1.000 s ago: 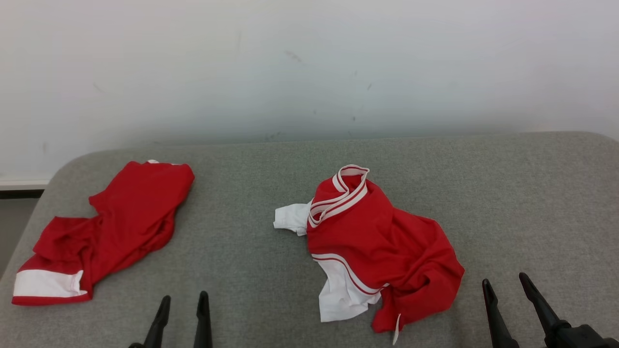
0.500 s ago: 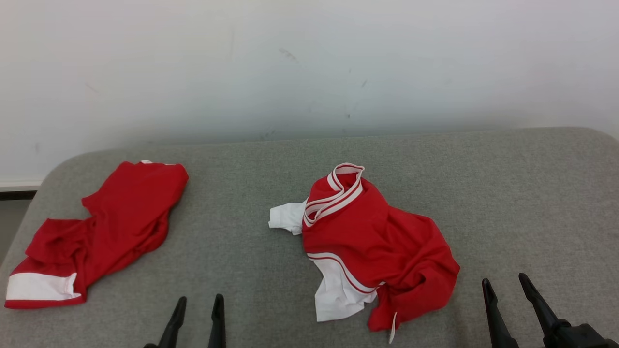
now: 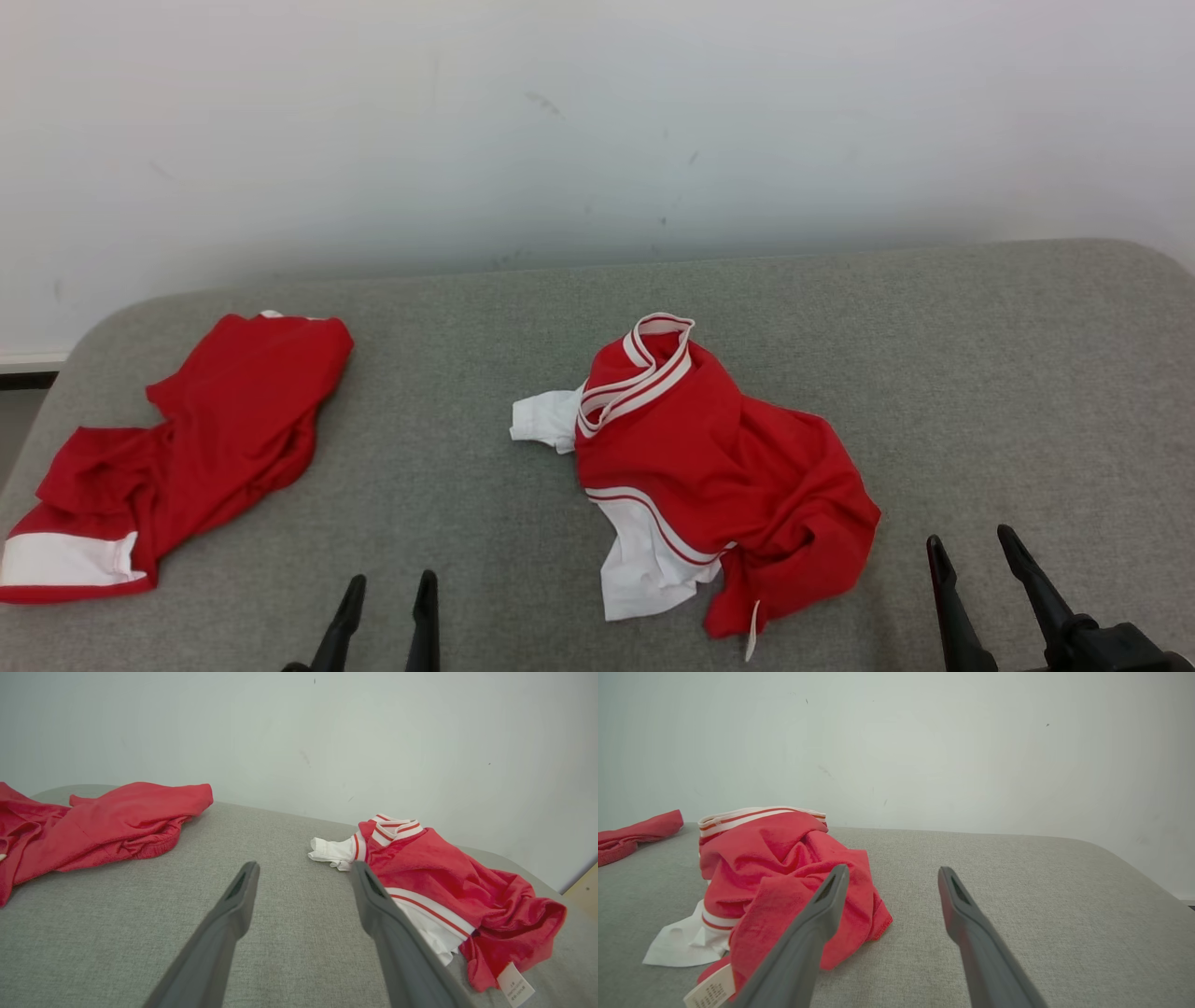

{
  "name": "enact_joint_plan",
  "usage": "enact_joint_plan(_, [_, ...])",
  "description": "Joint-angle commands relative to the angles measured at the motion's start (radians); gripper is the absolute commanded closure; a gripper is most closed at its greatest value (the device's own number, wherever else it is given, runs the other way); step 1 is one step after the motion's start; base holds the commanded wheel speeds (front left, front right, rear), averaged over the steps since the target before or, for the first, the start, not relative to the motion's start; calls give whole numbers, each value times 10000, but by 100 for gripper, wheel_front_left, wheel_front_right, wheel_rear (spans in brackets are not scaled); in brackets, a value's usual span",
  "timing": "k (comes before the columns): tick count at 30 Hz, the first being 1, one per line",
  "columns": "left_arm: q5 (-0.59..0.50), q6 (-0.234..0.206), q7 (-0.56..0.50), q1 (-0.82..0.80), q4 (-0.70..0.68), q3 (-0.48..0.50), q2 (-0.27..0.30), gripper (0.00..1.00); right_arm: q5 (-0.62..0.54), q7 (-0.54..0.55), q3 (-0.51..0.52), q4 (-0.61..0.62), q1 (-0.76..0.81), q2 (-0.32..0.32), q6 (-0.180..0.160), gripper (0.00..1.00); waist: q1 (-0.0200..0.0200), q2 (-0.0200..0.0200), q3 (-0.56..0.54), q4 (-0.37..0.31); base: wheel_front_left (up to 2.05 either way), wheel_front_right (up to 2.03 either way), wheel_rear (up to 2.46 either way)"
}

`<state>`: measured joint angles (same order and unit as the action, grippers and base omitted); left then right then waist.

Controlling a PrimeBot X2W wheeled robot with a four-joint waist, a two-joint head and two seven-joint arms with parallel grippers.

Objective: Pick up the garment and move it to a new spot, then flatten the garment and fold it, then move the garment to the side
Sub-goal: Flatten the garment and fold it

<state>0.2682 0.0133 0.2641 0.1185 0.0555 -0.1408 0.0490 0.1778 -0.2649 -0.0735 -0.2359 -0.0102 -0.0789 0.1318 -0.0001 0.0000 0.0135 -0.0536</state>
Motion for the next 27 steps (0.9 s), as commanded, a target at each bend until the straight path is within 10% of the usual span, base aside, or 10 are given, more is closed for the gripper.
enact_joint_plan(1, [36, 39, 5, -102, 28, 14, 28, 0, 35, 8, -4, -13, -102, -26, -21, 0, 1, 0, 12, -14, 0, 0, 0])
enact_joint_plan(27, [344, 285, -73, -1530, 1129, -1452, 33, 0, 123, 7, -171, 56, -457, -15, -22, 0, 1, 0, 365, -1166, 0, 0, 0])
